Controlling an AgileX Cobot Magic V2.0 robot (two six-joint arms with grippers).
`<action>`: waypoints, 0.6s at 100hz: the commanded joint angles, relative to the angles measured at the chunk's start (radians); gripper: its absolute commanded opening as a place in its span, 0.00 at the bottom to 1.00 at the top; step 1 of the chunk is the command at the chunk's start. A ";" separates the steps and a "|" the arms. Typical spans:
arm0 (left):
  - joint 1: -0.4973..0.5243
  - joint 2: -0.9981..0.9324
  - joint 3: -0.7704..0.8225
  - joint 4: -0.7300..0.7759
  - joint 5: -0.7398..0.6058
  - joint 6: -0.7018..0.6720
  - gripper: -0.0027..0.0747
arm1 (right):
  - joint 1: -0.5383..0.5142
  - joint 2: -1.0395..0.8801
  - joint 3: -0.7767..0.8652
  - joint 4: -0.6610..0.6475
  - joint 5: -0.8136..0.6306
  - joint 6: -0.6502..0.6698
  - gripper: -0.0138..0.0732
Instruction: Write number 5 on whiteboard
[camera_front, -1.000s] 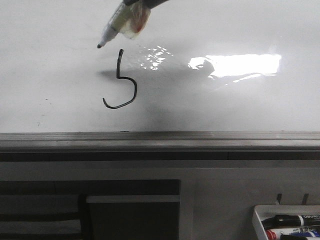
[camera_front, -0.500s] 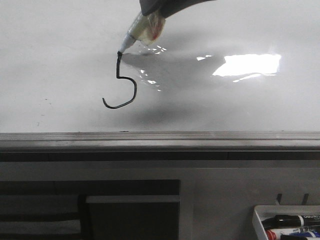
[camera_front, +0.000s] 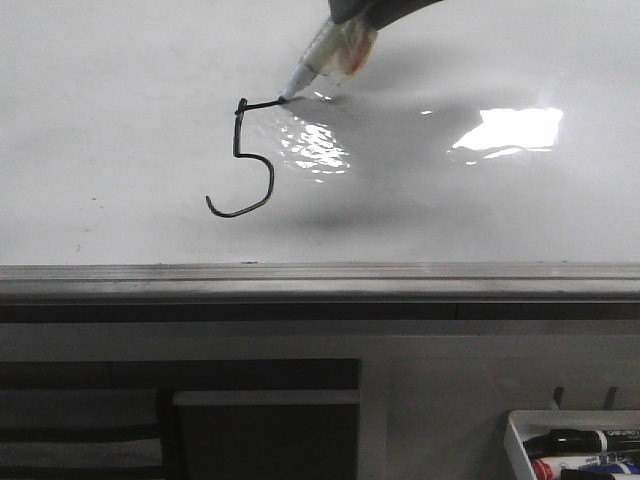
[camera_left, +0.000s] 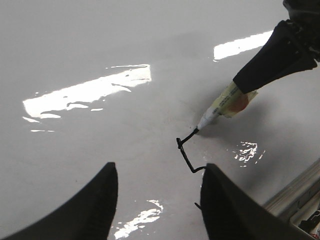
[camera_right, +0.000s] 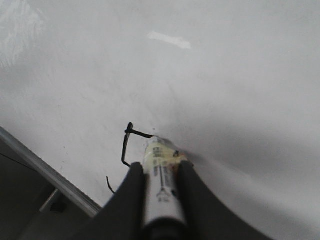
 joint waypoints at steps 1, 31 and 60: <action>0.001 -0.001 -0.026 0.015 -0.067 -0.009 0.49 | -0.019 -0.023 -0.031 -0.045 -0.065 -0.012 0.09; 0.001 0.185 -0.033 0.281 -0.256 -0.009 0.49 | 0.170 -0.065 -0.032 -0.048 0.045 -0.012 0.09; -0.030 0.428 -0.112 0.374 -0.378 -0.009 0.49 | 0.251 -0.059 -0.032 -0.066 0.091 -0.012 0.09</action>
